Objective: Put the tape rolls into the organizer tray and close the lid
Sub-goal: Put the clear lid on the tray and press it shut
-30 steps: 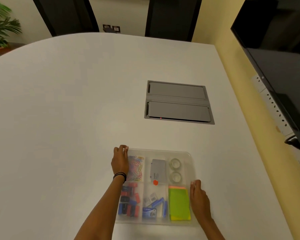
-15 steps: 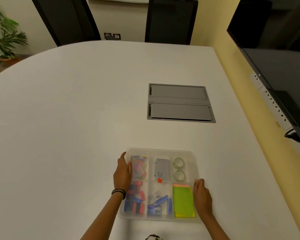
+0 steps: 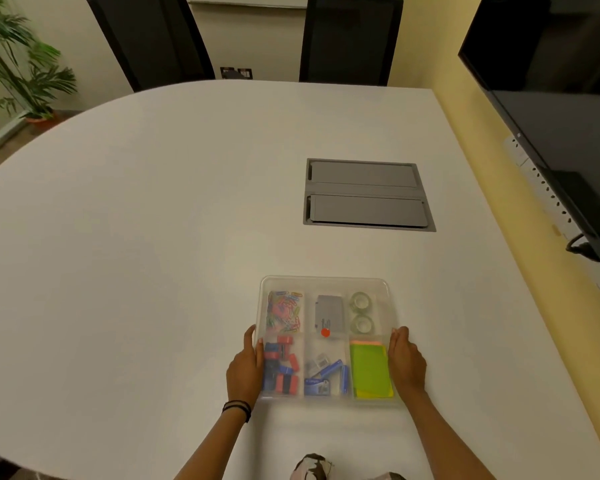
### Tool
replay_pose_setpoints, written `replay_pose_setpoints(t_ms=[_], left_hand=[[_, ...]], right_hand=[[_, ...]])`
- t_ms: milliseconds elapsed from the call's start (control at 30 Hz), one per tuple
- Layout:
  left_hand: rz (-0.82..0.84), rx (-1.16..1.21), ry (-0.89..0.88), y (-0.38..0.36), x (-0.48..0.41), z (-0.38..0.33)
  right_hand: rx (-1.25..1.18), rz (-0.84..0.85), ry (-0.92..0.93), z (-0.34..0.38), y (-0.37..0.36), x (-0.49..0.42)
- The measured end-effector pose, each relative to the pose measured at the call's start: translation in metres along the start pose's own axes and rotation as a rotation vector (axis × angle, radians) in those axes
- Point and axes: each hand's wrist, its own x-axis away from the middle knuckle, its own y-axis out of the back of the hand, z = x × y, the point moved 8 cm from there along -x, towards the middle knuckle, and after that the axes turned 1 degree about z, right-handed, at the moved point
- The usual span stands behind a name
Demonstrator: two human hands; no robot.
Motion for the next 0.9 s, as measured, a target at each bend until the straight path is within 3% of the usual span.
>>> replay_pose_setpoints(t_ms=[167, 267, 367, 467, 900], left_hand=[[-0.024, 0.028, 0.029, 0.001, 0.002, -0.002], [-0.009, 0.013, 0.024, 0.001, 0.002, -0.004], [0.003, -0.031, 0.012, 0.002, 0.001, -0.004], [0.009, -0.058, 0.002, 0.003, -0.001, -0.002], [0.0, -0.095, -0.039, 0.003, -0.001, -0.004]], right_hand=[[-0.015, -0.067, 0.032, 0.007, 0.002, 0.01], [0.049, 0.0, 0.269, 0.029, -0.013, 0.029], [0.08, 0.196, 0.565, 0.053, -0.034, 0.06], [0.066, 0.289, 0.72, 0.063, -0.045, 0.08], [0.142, 0.397, 0.752, 0.066, -0.05, 0.087]])
